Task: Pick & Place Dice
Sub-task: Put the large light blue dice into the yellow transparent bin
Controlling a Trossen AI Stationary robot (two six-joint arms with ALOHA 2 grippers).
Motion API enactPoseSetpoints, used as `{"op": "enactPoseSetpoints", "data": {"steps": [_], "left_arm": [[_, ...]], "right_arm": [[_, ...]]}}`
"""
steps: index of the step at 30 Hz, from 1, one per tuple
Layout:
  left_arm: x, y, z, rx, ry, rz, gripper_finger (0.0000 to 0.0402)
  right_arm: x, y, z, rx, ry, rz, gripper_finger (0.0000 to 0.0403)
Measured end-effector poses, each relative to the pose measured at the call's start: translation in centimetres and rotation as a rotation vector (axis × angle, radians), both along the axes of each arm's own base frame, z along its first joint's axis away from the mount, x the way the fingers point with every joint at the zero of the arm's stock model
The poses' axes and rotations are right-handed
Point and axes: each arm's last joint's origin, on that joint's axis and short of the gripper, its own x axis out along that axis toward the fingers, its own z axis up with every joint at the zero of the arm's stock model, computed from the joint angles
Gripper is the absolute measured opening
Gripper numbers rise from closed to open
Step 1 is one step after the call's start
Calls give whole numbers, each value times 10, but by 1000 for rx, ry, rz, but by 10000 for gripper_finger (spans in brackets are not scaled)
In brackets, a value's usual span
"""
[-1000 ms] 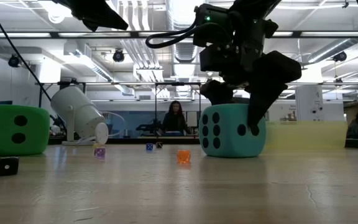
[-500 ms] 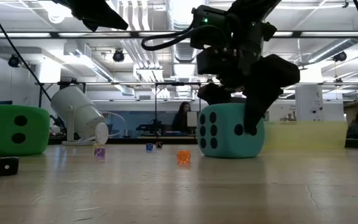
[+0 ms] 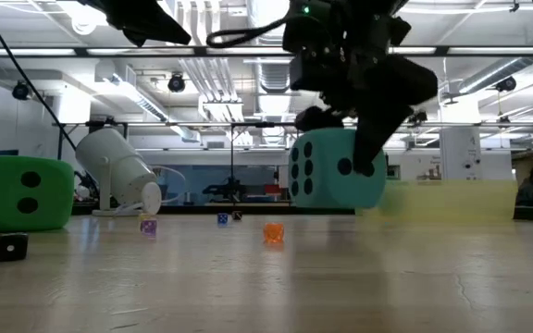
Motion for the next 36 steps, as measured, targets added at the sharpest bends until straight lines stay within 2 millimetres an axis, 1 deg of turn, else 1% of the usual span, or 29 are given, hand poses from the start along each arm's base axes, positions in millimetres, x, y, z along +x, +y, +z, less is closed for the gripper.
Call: {"op": "enactPoseSetpoints", "data": {"steps": [4,7,9,15,23,28,33,36], "left_arm": [[0,0,0,0,0,0,12],[0,0,0,0,0,0,12],[0,0,0,0,1,0,12],[0,0,0,0,0,0,12],[0,0,0,0,0,0,12],[0,0,0,0,0,0,12],[0,0,0,0,0,0,12],[0,0,0,0,0,0,12]], "right_arm": [[-5,-5,19,-12,4,-35,352],[-13,-12,32,-48,11,-85,352],[-20,-18,45,-58,-3,-138,352],[-50,-40,80,-70,-36,-343,352],[-96,-67,122,-82,-128,-694,352],[-119,-78,136,-90,-186,-955,352],[-138,-89,141,-135,-183,-1211,352],[-146,-99,141,-144,-185,-1353,352]]}}
